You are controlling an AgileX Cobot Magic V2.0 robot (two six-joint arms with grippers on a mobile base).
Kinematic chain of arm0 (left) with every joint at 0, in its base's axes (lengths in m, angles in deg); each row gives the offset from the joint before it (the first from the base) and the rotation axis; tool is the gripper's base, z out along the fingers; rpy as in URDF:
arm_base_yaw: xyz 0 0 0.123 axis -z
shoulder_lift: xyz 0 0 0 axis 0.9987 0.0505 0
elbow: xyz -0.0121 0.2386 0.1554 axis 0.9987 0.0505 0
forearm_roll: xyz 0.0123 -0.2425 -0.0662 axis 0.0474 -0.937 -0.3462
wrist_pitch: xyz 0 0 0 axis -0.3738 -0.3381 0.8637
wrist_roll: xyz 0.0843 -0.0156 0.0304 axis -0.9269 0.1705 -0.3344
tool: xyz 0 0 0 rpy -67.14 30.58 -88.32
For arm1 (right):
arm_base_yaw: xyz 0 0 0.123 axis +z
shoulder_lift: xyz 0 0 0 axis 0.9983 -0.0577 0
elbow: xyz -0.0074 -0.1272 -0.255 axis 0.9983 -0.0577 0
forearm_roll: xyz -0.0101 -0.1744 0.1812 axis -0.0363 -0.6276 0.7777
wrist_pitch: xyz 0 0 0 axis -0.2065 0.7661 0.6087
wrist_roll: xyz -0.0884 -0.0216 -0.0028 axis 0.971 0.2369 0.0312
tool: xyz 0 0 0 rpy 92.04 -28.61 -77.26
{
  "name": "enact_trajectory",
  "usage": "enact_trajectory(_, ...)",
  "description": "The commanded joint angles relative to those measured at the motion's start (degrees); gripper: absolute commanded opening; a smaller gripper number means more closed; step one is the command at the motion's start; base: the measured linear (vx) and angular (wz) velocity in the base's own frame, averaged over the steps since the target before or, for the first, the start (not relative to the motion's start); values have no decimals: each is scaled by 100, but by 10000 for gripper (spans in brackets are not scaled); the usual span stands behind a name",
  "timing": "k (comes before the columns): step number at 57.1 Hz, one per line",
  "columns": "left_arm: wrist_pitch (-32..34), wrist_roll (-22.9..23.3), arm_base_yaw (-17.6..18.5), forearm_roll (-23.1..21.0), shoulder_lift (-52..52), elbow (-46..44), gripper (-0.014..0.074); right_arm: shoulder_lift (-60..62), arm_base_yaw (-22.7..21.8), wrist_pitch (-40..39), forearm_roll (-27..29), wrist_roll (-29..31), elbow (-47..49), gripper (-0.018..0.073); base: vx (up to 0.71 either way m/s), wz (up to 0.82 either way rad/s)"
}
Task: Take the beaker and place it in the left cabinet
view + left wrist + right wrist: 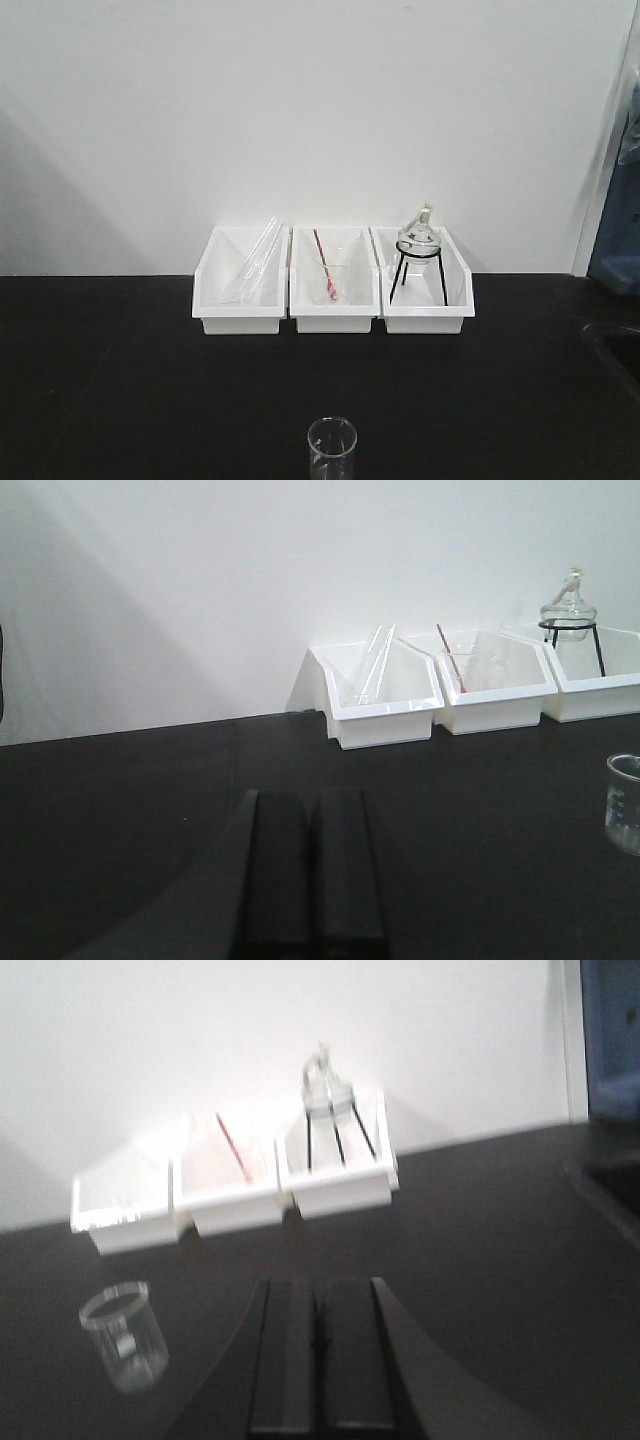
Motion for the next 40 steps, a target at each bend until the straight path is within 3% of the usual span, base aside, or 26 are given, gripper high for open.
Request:
enact_trajectory(1, 478, 19, 12, -42, -108, 93, 1, 83, 24, -1178, -11, -4, -33, -9, 0, 0)
enact_trajectory(10, 478, 19, 12, -42, -108, 93, 1, 83, 24, -2071, -6, -4, 57, -7, 0, 0)
enact_trajectory(26, 478, 19, 12, -42, -108, 93, 1, -650, 24, -1577, -17, 7, 1101, -2, 0, 0)
enact_trajectory(40, 478, 19, 12, -42, -108, 93, 1, -1776, 24, -1550, -17, 7, 1168, 6, 0, 0)
